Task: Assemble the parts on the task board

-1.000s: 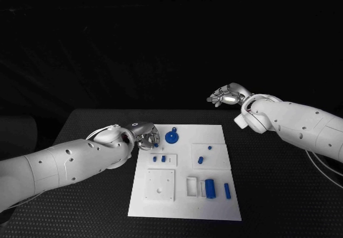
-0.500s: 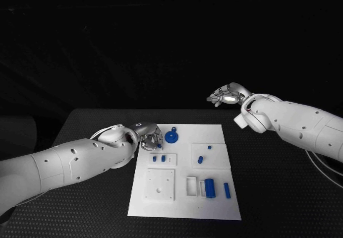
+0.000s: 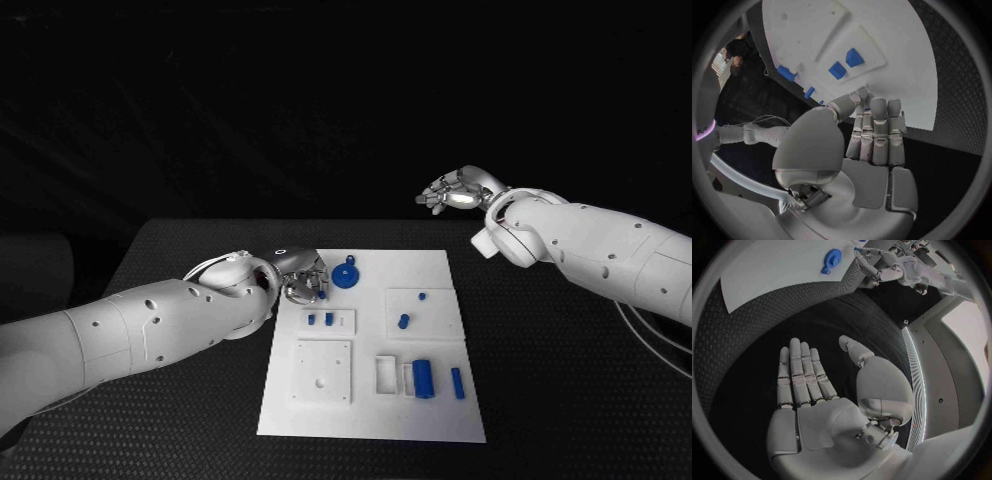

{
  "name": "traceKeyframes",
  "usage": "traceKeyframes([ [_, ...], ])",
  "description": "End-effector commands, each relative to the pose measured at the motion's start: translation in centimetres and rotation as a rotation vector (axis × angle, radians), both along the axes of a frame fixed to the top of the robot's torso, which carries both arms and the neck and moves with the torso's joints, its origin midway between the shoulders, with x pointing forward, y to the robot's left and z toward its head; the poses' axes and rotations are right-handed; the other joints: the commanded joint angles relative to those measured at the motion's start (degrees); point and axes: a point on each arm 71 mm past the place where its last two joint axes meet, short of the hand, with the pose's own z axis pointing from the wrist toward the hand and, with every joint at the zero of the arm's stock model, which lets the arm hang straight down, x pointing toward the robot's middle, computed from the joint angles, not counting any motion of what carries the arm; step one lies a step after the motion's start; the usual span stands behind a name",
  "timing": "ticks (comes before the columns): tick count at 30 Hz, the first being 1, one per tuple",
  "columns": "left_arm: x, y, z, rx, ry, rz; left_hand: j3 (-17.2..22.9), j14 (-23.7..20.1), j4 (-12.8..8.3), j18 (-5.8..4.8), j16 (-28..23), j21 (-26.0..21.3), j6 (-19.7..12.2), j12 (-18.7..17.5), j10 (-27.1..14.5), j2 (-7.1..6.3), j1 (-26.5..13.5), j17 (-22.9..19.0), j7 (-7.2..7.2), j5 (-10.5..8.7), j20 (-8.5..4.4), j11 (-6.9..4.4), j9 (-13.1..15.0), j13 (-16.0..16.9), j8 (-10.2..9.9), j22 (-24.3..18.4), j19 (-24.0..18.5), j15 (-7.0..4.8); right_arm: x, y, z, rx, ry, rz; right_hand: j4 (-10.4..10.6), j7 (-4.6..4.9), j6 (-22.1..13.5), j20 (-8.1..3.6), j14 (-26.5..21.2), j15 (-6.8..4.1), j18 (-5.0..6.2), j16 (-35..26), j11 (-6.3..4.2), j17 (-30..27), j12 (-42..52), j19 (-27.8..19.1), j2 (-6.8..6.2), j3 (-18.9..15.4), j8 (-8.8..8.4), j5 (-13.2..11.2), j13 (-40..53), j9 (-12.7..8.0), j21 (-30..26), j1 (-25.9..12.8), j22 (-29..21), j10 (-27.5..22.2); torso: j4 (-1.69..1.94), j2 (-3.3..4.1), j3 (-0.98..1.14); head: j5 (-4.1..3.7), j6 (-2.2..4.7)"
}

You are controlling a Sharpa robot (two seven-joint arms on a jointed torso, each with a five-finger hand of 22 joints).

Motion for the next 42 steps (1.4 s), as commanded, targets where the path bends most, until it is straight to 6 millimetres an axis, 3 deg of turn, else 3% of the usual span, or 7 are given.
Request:
traceKeyframes([
  [1, -0.1, -0.2, -0.1, 0.005, 0.019, -0.013, 0.1, 0.2, 0.1, 0.29, 0.1, 0.2, 0.2, 0.0, 0.3, 0.13, -0.7, -0.1, -0.1, 0.19, -1.61, -0.03, 0.0, 0.0, 0.2, 1.1, 0.2, -0.16, 0.0, 0.1, 0.0, 0.002, 0.002, 0.015, -0.4, 0.55, -0.3, 0.27, 0.1, 0.3, 0.44, -0.4, -0.04, 0.1, -0.2, 0.3, 0.29, 0.0, 0.35, 0.2, 0.0, -0.1, -0.3, -0.2, 0.1, 0.4, 0.05, -0.03, 0.0, -0.09, -0.05],
  [42, -0.3, -0.8, -1.2, 0.018, 0.055, -0.024, 0.2, 0.2, 0.0, 0.22, 0.1, 0.1, 0.1, -0.2, 0.2, 0.31, -0.8, -0.3, -0.04, 0.19, -1.62, 0.03, 0.0, 0.0, 0.1, 1.1, 0.1, -0.1, 0.0, 0.2, 0.0, 0.003, 0.002, 0.016, -0.4, 0.55, -0.3, 0.29, 0.1, 0.31, 0.47, -0.4, -0.05, 0.1, -0.2, 0.4, 0.31, 0.0, 0.42, 0.2, 0.0, -0.1, -0.5, -0.2, 0.3, 0.4, 0.04, -0.02, 0.01, -0.34, -0.51],
])
